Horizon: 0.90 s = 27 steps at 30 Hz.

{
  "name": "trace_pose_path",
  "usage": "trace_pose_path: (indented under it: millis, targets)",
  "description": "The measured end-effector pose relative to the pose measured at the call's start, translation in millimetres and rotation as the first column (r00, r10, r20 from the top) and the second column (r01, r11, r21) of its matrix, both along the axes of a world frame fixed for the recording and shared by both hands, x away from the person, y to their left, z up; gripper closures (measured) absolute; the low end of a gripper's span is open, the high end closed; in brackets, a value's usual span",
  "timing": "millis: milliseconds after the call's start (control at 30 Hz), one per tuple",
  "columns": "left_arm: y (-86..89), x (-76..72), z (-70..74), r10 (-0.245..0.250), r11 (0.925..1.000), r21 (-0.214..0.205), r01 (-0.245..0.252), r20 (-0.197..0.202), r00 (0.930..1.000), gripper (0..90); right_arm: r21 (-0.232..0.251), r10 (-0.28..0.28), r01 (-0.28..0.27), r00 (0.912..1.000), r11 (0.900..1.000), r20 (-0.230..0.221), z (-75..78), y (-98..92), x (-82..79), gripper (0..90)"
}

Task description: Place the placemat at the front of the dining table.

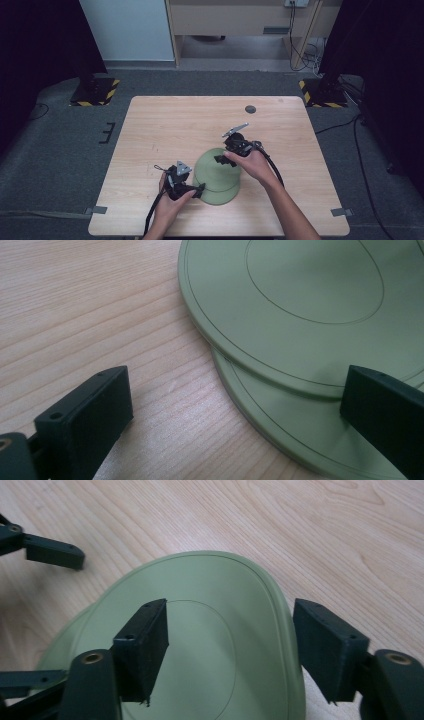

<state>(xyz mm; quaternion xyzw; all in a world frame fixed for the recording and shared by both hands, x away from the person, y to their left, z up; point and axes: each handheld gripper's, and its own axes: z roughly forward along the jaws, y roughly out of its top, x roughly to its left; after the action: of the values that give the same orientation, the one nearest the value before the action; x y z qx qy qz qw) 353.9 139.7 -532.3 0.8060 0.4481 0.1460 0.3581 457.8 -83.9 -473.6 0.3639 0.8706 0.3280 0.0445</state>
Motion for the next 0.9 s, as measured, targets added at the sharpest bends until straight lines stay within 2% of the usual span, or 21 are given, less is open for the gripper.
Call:
trace_pose_path:
  millis: [133,433,467,500,533,567,633,667,700,800,900]
  targets:
    - [0.0,-0.1,-0.1,0.002,1.0,-0.001,-0.002,-0.001,1.0,0.0,0.005,0.024,-0.024,0.9995,0.9997,-0.019,5.4,-1.7,-4.8,39.4]
    - [0.1,-0.2,-0.2,0.002,1.0,-0.001,-0.002,-0.001,1.0,0.0,-0.007,0.058,-0.059,0.9975,0.9983,-0.039,3.1,-3.9,-5.1,49.6]
    - [0.1,-0.3,-0.2,0.002,1.0,-0.001,-0.002,0.0,1.0,0.0,-0.024,0.058,-0.058,0.998,0.998,-0.025,2.1,-5.0,-4.8,52.5]
    - [0.1,-0.3,-0.2,0.002,1.0,-0.001,-0.002,0.0,1.0,0.0,-0.024,0.058,-0.058,0.998,0.998,-0.025,2.1,-5.0,-4.8,52.5]
    - [0.2,-0.5,-0.3,0.002,1.0,-0.002,-0.002,0.0,1.0,0.0,-0.031,0.053,-0.053,0.9986,0.9981,-0.004,1.8,-5.7,-4.5,58.0]
    - [0.2,-0.5,-0.3,0.002,1.0,-0.002,-0.002,0.0,1.0,0.0,-0.031,0.053,-0.053,0.9986,0.9981,-0.004,1.8,-5.7,-4.5,58.0]
    - [0.0,-0.7,-0.2,0.003,1.0,-0.002,-0.003,0.001,1.0,0.0,-0.04,0.054,-0.053,0.9984,0.9978,0.016,2.2,-6.0,-4.8,65.1]
    - [0.0,-0.8,-0.2,0.003,1.0,-0.002,-0.003,0.002,1.0,0.0,-0.041,0.047,-0.045,0.9985,0.9981,0.03,2.9,-6.9,-5.0,71.7]
    - [0.0,-0.9,-0.1,0.003,1.0,-0.001,-0.003,0.002,1.0,0.0,-0.041,0.047,-0.045,0.9985,0.9981,0.03,2.9,-6.9,-5.0,71.7]
    - [0.1,-1.1,-0.1,0.001,1.0,0.001,-0.001,0.003,1.0,0.1,-0.035,0.041,-0.04,0.9981,0.9986,0.045,3.9,-10.8,-4.2,83.3]
    - [-0.2,-1.6,0.0,0.002,1.0,0.002,-0.002,0.006,1.0,0.1,-0.031,0.042,-0.04,0.9976,0.9987,0.055,5.2,-12.7,-4.2,85.5]
